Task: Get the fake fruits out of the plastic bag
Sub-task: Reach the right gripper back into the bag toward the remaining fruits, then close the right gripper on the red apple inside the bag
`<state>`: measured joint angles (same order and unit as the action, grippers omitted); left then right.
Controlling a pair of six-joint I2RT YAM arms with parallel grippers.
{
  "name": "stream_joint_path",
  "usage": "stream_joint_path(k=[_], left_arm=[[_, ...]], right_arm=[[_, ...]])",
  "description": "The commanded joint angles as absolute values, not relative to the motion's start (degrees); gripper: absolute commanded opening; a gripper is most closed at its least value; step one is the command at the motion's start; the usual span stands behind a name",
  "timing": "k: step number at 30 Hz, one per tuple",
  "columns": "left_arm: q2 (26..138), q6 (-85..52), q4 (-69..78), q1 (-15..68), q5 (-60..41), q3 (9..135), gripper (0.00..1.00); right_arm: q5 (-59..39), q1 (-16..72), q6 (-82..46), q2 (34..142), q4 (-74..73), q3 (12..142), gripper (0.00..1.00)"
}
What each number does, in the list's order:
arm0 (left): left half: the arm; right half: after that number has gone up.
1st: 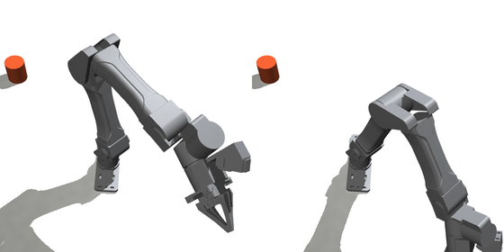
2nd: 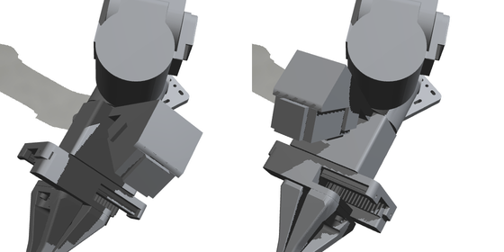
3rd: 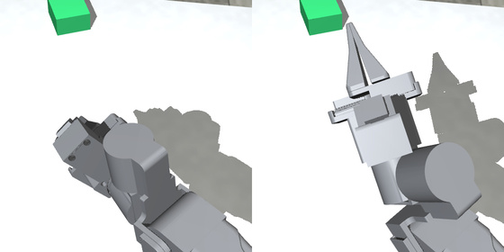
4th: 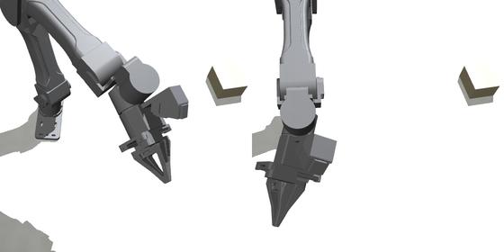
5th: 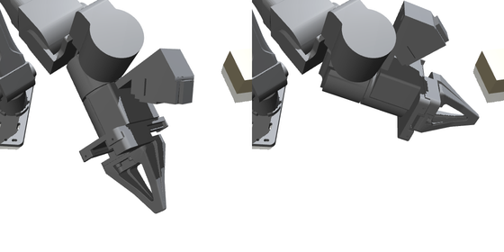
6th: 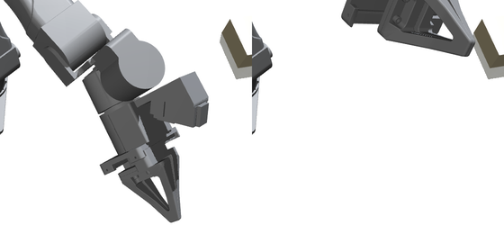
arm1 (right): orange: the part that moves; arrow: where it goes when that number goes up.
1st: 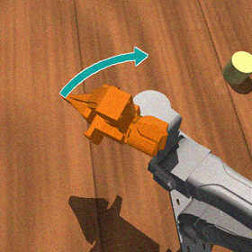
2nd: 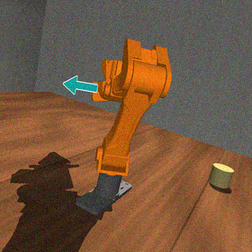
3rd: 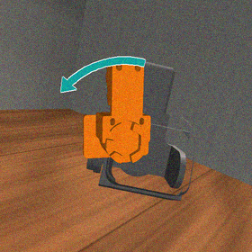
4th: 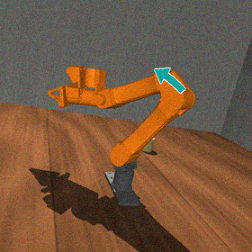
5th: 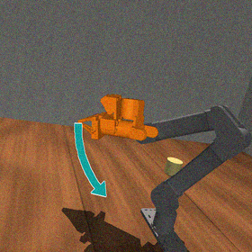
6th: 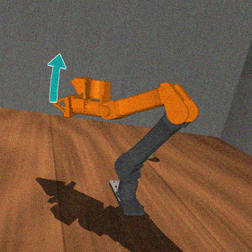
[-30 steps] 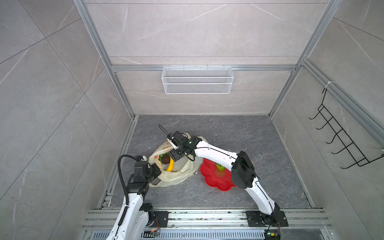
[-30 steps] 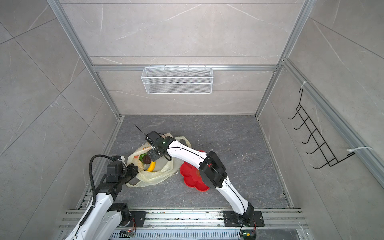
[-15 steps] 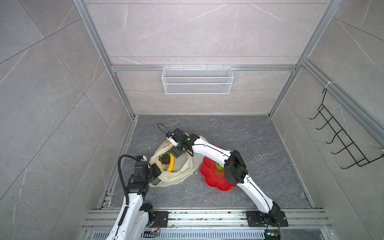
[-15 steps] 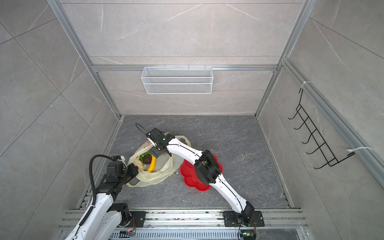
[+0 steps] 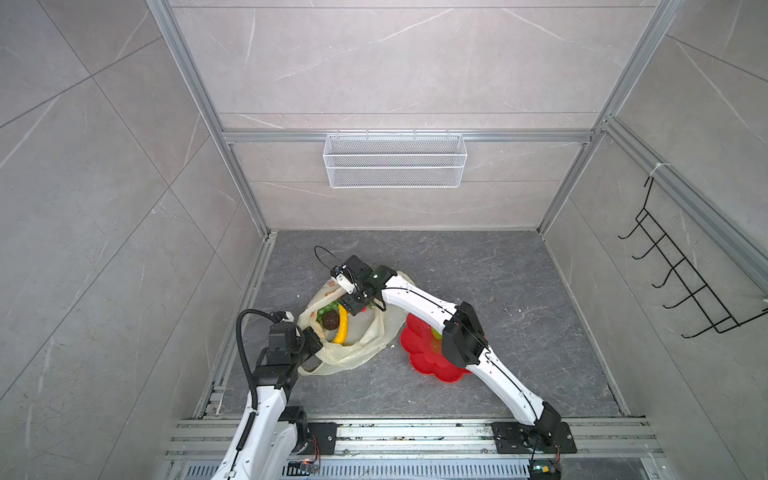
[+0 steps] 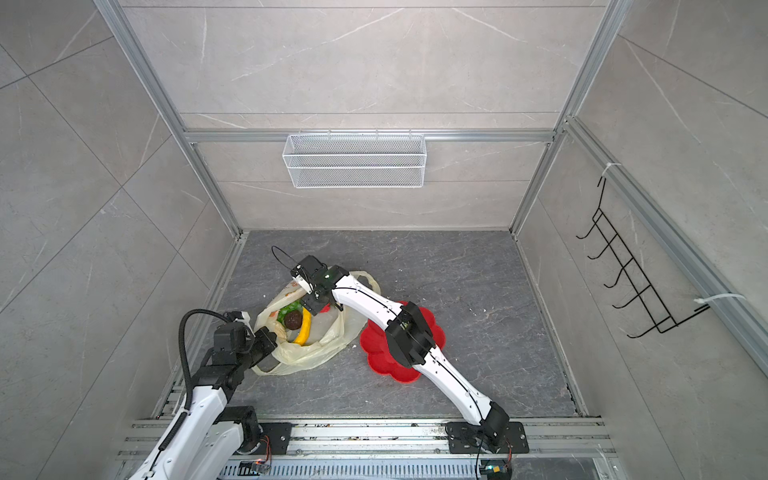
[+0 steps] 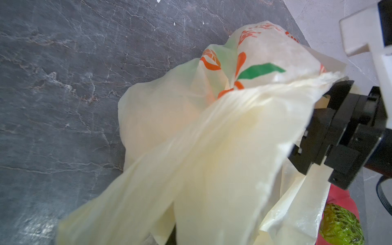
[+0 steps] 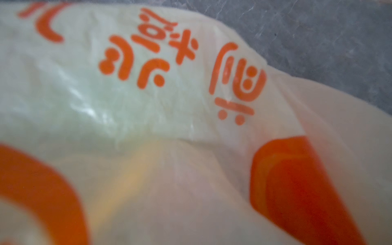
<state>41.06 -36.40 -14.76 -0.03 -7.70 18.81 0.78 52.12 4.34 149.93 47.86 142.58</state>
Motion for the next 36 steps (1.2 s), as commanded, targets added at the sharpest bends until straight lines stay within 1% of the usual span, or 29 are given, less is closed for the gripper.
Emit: stream_joint_path(k=[1,7,13,17,26,29,36], left_arm=[[41.0,-34.9,-13.1,-0.1,-7.7,19.0,0.0],[40.5,-34.7,-13.1,-0.1,-7.8,18.9,0.0],[40.5,-34.8,-13.1,-0.1,-7.8,18.9,0.0],[40.4,-34.8,-13.1,-0.1,-7.8,18.8,0.0],[40.3,-34.8,-13.1,-0.1,-7.8,18.9,0.0],[40.3,-34.8,-13.1,-0.1,-7.7,18.8,0.0],[40.3,-34.8,-13.1,0.0,-7.8,18.8,0.0]], right_arm=[[-1.8,53.7,2.9,147.4,48.2,138.1,0.78],[3.5,53.6,-3.5,145.5,49.2,138.2,0.86],[7.1,53.5,-12.6,145.6,50.4,139.1,0.86],[7.1,53.6,-15.3,145.9,50.7,139.2,0.85],[8.4,53.7,-20.4,144.1,51.8,136.3,0.87],[7.7,53.7,-22.1,143.6,51.9,135.7,0.84],[6.5,54.2,-22.9,142.1,50.4,133.8,0.7]])
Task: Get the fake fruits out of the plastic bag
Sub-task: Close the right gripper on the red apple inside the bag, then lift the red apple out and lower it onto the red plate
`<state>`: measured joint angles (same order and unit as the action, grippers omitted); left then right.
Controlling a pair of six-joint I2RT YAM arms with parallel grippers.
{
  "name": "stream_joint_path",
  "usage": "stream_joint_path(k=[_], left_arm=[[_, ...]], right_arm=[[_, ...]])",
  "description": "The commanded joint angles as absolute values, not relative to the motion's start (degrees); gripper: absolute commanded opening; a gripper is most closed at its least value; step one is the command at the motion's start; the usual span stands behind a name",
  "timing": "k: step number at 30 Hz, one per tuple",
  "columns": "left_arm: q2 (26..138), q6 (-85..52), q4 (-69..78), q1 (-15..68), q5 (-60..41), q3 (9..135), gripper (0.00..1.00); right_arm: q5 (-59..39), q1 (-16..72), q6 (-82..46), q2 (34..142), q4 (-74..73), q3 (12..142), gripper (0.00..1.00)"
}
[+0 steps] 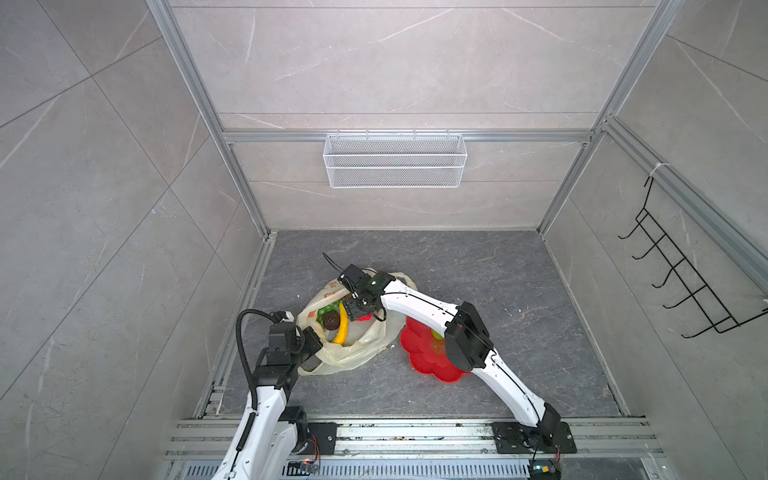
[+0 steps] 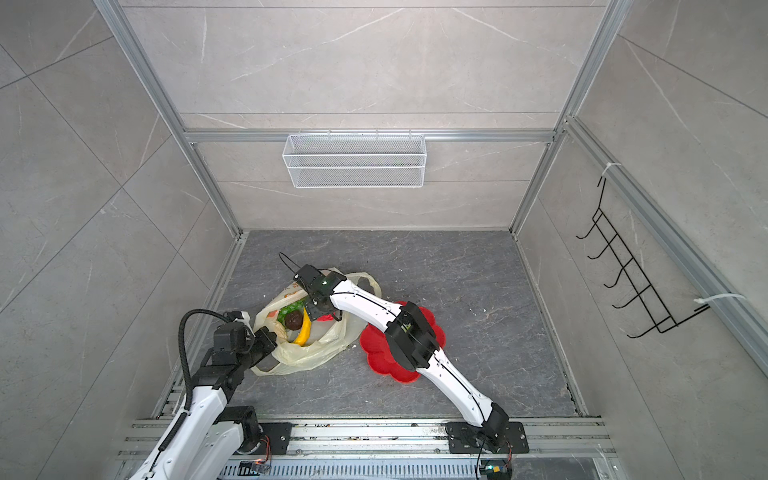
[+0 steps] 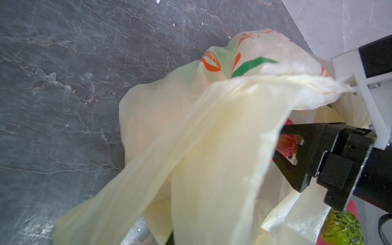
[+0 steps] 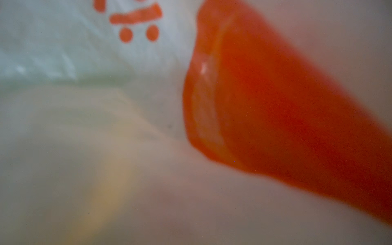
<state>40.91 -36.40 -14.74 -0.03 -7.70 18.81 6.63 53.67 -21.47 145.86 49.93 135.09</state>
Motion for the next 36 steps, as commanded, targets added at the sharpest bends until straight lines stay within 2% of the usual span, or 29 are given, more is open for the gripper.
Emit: stream_joint_path(k=[1,10,17,26,30,36], left_arm=[[40.3,-34.8,-13.1,-0.1,-7.7,18.8,0.0],[40.2,-34.8,-13.1,-0.1,-7.7,18.8,0.0],[40.0,-34.8,-13.0,-0.1,-7.9,18.7,0.0],[39.9,-34.8,-13.0,0.0,-7.9,18.6,0.0],[40.1,-34.8,-13.0,0.0,-8.0,18.7,0.0],[40.3,-34.8,-13.0,0.0,-7.9,18.7,0.0]], right_arm=[[6.5,54.4,-23.0,141.3,49.8,133.0,0.68],[1.1,54.4,-24.8,130.2,43.2,122.5,0.66],[-1.8,50.4,-35.5,103.2,21.4,86.6,0.67],[-0.7,40.0,-51.7,74.0,12.6,50.2,0.66],[-0.2,37.2,-57.9,65.6,8.8,39.4,0.66],[1.9,34.6,-69.3,58.5,2.8,27.3,0.64]])
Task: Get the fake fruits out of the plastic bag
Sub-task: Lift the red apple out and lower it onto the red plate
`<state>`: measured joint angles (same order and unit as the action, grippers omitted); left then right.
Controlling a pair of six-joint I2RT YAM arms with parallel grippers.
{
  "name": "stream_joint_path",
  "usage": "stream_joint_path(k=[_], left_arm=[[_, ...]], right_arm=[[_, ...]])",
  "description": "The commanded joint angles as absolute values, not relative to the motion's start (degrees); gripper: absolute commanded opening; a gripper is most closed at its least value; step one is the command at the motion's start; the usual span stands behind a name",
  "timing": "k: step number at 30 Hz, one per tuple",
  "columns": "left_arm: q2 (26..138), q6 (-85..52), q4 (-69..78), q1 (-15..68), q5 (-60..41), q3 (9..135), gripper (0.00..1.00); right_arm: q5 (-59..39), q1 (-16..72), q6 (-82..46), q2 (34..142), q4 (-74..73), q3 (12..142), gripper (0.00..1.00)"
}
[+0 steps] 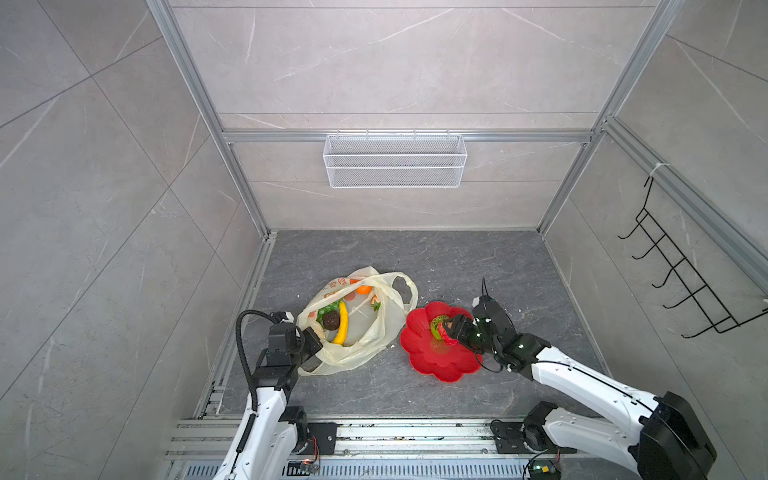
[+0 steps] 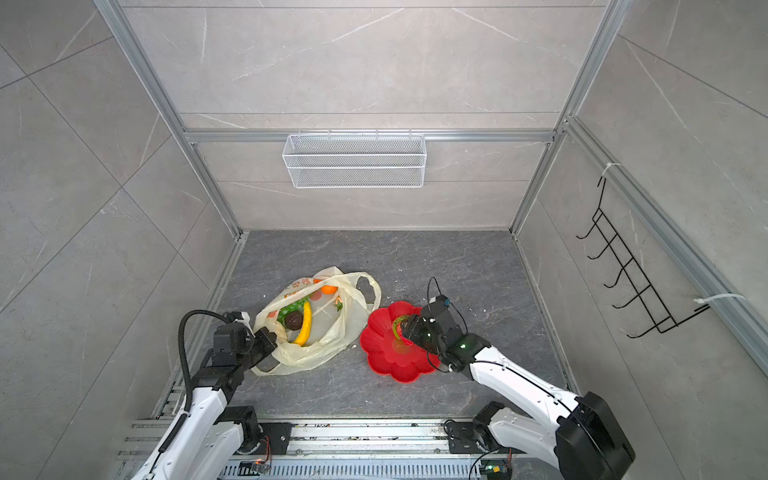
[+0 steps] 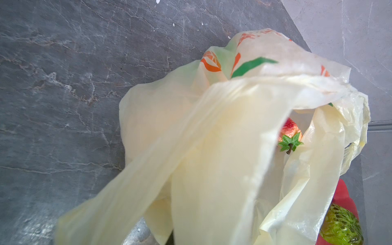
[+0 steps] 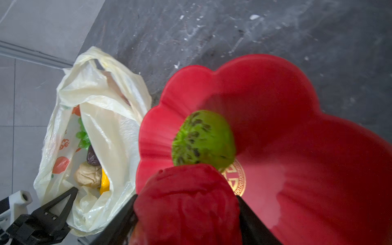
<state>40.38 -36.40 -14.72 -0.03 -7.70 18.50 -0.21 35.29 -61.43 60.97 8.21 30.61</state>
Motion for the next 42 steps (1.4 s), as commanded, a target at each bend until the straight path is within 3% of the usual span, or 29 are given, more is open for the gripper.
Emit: stream_joint_path(k=[1,9,24,42], left_arm=[[40.3,-34.8,-13.0,0.0,-7.9,18.8,0.0],[40.7,-34.8,-13.0,0.0,-7.8,18.9,0.0],[40.2,-34.8,-13.1,0.0,-7.8,18.8,0.0],[39.9,-34.7,-13.2,0.0,-7.6,18.7,0.0]], right_arm=[[2.6,34.3,-70.5,57.6,2.5,26.0,0.64],[6.6,34.1,-76.6,54.0,-0.6,19.6,0.63],[6.0,34.0,-78.7,69.2,-16.3,20.1,0.63],[6.5,34.0,-82.3,71.8,-15.2,19.2,0.76]])
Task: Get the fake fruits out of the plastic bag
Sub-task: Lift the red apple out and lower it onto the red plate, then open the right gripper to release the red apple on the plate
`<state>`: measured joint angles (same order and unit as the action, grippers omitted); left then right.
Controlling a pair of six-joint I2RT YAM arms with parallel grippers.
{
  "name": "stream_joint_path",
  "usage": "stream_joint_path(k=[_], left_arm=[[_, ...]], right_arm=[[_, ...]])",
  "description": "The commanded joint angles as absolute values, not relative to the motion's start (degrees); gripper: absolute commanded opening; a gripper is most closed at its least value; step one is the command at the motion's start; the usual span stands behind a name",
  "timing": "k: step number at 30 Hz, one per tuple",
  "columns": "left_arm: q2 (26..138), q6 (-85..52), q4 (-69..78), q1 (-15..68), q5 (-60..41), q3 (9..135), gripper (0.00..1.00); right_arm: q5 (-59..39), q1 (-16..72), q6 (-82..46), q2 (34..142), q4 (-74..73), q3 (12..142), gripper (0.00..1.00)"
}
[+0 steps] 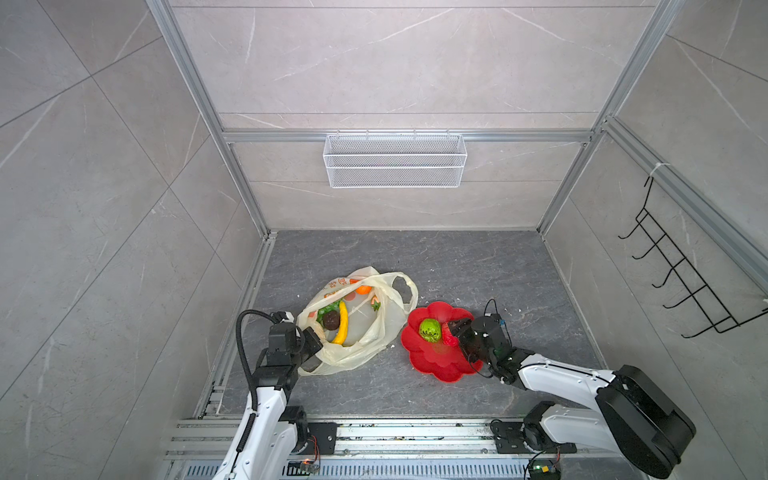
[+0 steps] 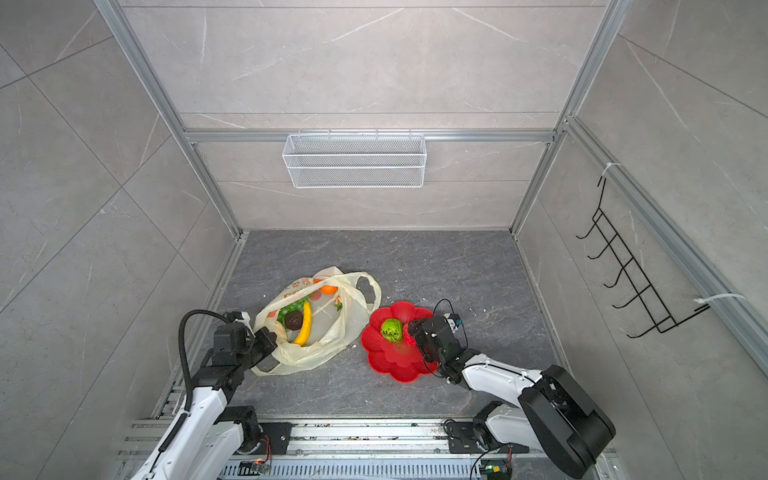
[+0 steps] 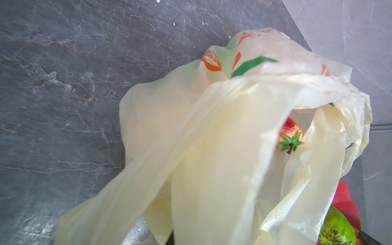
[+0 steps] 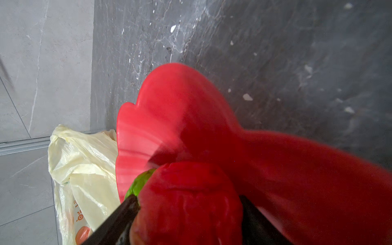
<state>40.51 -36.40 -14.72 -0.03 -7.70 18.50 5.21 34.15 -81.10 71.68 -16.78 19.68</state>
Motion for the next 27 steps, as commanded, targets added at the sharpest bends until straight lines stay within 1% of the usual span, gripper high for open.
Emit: stream_joint_path(k=[1,5,8,11,13,18,23,27], left_arm=[[39.8,-34.8,-13.2,0.0,-7.6,18.7,0.0],[39.7,-34.8,-13.2,0.0,-7.5,18.6,0.0],[39.7,-34.8,-13.2,0.0,-7.5,18.6,0.0],[39.7,-34.9,-13.2,0.0,-7.5,18.6,0.0],[39.7,-34.9,-13.2,0.0,-7.4,18.6,0.0],[39.6,-34.9,-13.2,0.0,-7.3,18.7,0.0],[39.7,-34.9,-13.2,0.0,-7.4,18.6,0.0],[40.1,-34.7,-12.8,0.0,-8.1,18.6,0.0]], right_arm=[[6.6,34.0,-82.4,71.6,-14.8,19.2,0.76],[6.8,34.0,-82.5,70.0,-13.2,19.4,0.78],[7.0,34.0,-82.3,68.0,-11.0,19.7,0.82],[7.4,34.0,-82.3,65.5,-7.7,20.2,0.83],[7.7,34.0,-82.6,63.6,-5.5,20.4,0.83],[9.0,34.0,-81.8,60.0,-1.0,21.1,0.79],[10.9,34.4,-76.2,56.8,7.6,25.7,0.78],[16.0,39.4,-69.3,54.6,13.3,32.2,0.78]])
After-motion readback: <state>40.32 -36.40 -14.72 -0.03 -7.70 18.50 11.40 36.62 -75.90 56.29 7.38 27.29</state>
